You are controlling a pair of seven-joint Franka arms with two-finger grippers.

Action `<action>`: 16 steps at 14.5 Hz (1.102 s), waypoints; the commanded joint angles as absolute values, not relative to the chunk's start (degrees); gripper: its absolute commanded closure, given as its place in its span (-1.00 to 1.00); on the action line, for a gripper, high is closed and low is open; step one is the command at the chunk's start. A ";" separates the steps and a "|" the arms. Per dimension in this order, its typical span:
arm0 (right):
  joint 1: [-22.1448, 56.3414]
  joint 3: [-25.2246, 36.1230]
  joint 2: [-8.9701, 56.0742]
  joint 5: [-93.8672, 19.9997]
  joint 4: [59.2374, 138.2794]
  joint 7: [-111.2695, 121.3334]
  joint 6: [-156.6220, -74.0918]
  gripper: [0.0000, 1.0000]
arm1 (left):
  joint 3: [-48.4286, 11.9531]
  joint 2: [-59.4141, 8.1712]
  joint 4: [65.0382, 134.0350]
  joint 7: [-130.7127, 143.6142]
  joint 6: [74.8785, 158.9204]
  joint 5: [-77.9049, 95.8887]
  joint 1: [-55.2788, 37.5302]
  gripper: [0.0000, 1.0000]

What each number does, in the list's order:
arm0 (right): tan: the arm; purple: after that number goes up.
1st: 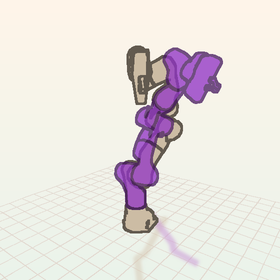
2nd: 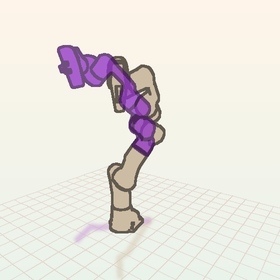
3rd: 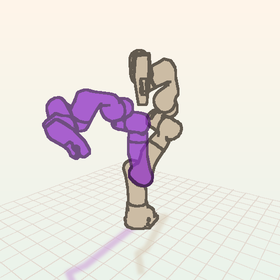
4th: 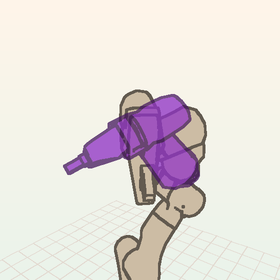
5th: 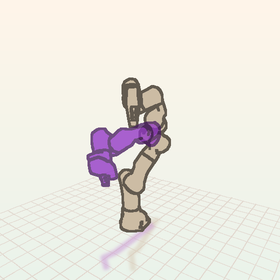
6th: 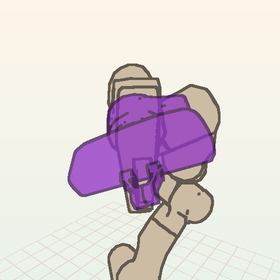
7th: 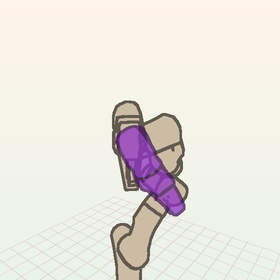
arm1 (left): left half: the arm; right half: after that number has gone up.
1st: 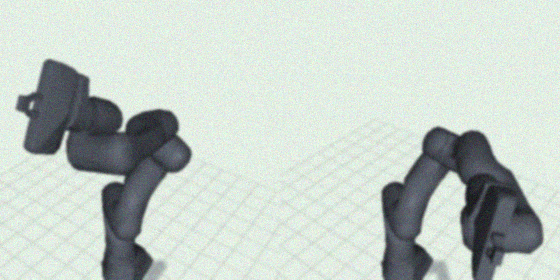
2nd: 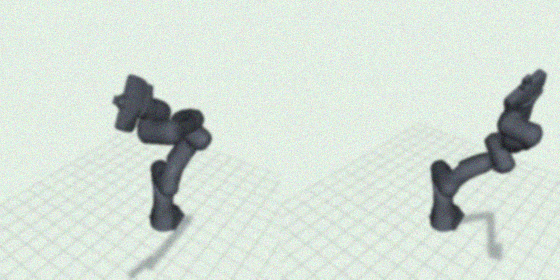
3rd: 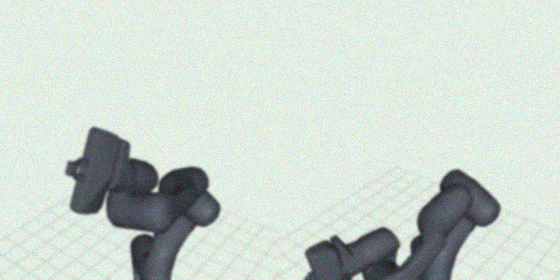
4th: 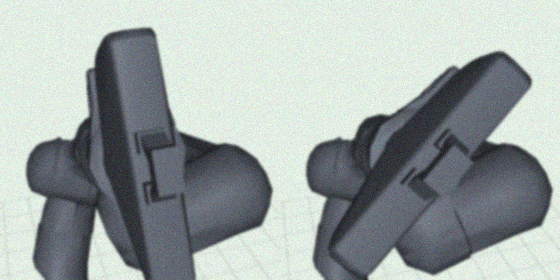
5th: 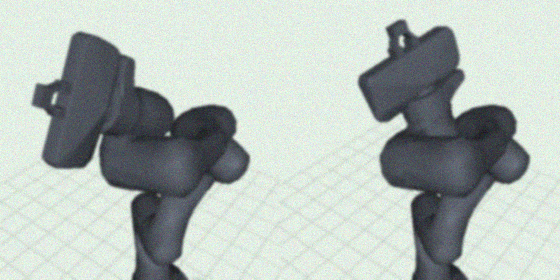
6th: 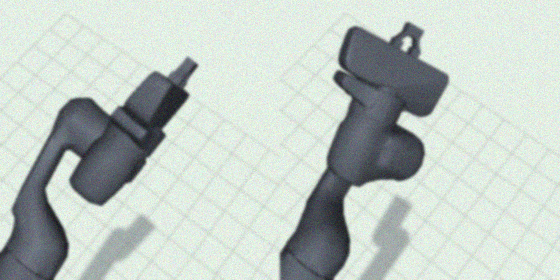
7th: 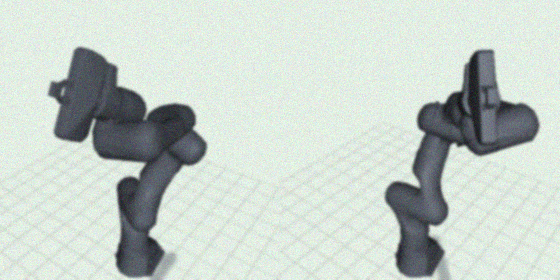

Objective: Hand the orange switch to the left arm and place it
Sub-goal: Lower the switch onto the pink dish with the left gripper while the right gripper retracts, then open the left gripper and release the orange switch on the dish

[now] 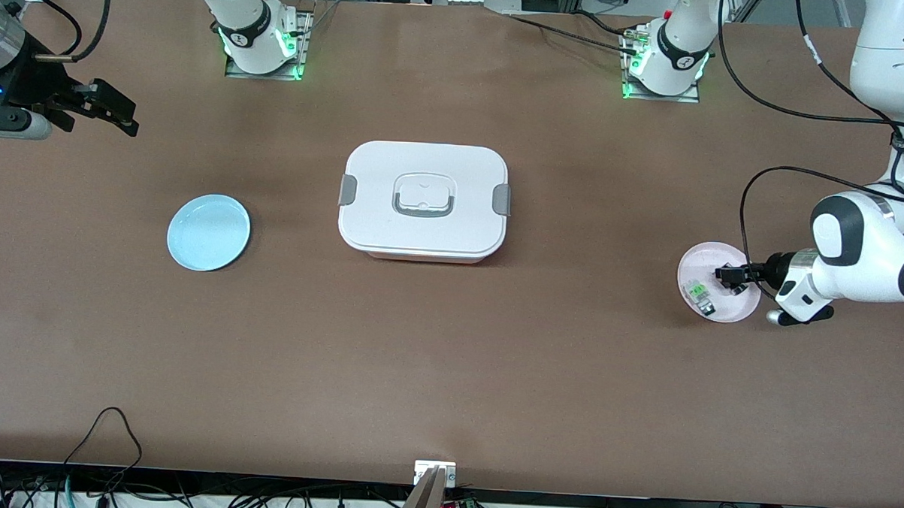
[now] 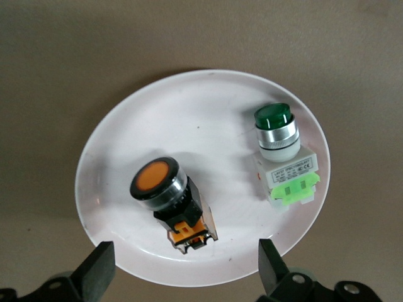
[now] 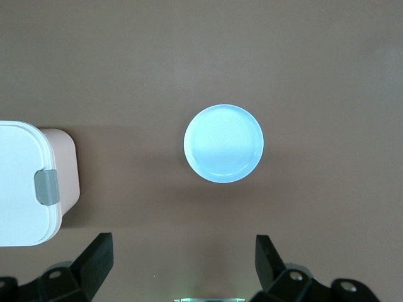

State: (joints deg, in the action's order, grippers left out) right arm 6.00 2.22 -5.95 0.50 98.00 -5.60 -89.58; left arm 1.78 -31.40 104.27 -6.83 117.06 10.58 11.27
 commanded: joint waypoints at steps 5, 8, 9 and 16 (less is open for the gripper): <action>5.10 2.11 -5.80 -0.35 96.77 -3.87 -88.07 -1.00 | 2.72 -21.38 104.41 -8.00 113.83 10.81 10.55 -1.00; 4.75 2.20 -5.89 -0.35 96.77 -4.13 -87.80 -1.00 | 2.64 -12.25 104.76 -8.00 109.18 7.58 9.23 -1.00; 4.75 2.20 -5.89 -0.35 96.68 -4.57 -87.28 -1.00 | 2.64 -8.91 105.03 -7.82 107.16 6.43 8.45 -1.00; 4.83 2.11 -5.80 0.35 95.54 -4.40 -86.57 -1.00 | -4.29 4.03 104.42 -1.69 95.11 1.59 8.70 -1.00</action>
State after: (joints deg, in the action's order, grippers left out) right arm 5.32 2.37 -5.90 0.51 96.91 -5.12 -88.16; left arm -1.11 2.13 103.57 -5.31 96.90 4.26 8.51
